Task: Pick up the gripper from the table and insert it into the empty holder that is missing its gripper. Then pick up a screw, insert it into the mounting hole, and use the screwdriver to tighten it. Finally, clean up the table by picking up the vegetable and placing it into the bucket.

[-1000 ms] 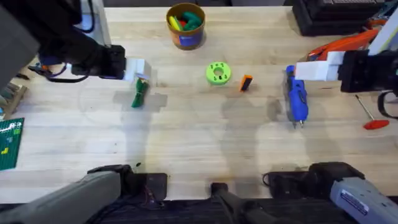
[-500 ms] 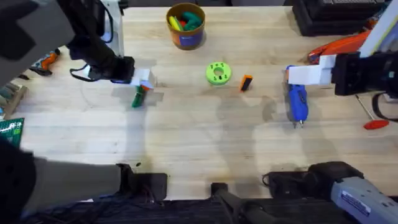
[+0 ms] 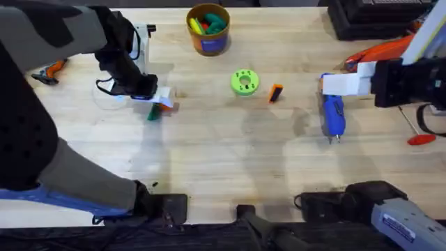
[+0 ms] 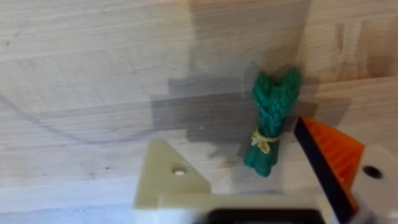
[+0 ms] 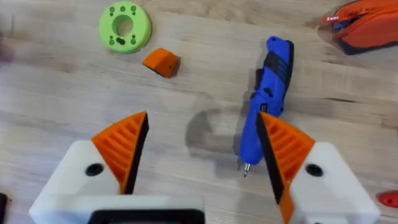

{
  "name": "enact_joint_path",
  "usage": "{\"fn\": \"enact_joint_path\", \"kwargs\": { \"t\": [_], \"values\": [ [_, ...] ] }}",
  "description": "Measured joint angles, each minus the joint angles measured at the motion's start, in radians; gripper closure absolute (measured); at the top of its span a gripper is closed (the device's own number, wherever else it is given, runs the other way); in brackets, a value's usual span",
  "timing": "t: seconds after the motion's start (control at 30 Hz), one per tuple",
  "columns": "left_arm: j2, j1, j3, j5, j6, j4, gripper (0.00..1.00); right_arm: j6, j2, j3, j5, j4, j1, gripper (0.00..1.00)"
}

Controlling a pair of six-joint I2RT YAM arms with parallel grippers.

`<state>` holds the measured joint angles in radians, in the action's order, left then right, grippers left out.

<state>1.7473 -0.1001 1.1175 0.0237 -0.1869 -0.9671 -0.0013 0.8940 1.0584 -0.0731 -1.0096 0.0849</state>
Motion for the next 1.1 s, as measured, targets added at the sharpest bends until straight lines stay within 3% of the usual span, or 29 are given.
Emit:
{"fn": "enact_joint_path", "kwargs": {
  "t": [0.07,0.2,0.37,0.83,1.1],
  "values": [
    [0.000,0.000,0.000,-0.003,-0.001,0.008,0.208,0.000,0.000,0.000,0.000,0.000,0.000,0.011],
    [0.000,0.000,0.000,-0.005,-0.004,0.021,0.611,0.000,0.000,0.000,0.000,0.000,0.000,0.010],
    [0.000,0.000,0.000,-0.007,-0.012,0.032,0.977,0.000,0.000,0.000,0.000,0.000,0.000,0.011],
    [-0.016,0.000,0.044,-0.013,-0.009,0.016,0.998,0.000,0.000,0.000,0.000,0.000,0.000,0.010],
    [-0.200,0.000,0.162,-0.013,-0.008,-0.080,0.998,0.000,0.000,0.000,0.000,0.000,0.000,0.009]
  ]
}}
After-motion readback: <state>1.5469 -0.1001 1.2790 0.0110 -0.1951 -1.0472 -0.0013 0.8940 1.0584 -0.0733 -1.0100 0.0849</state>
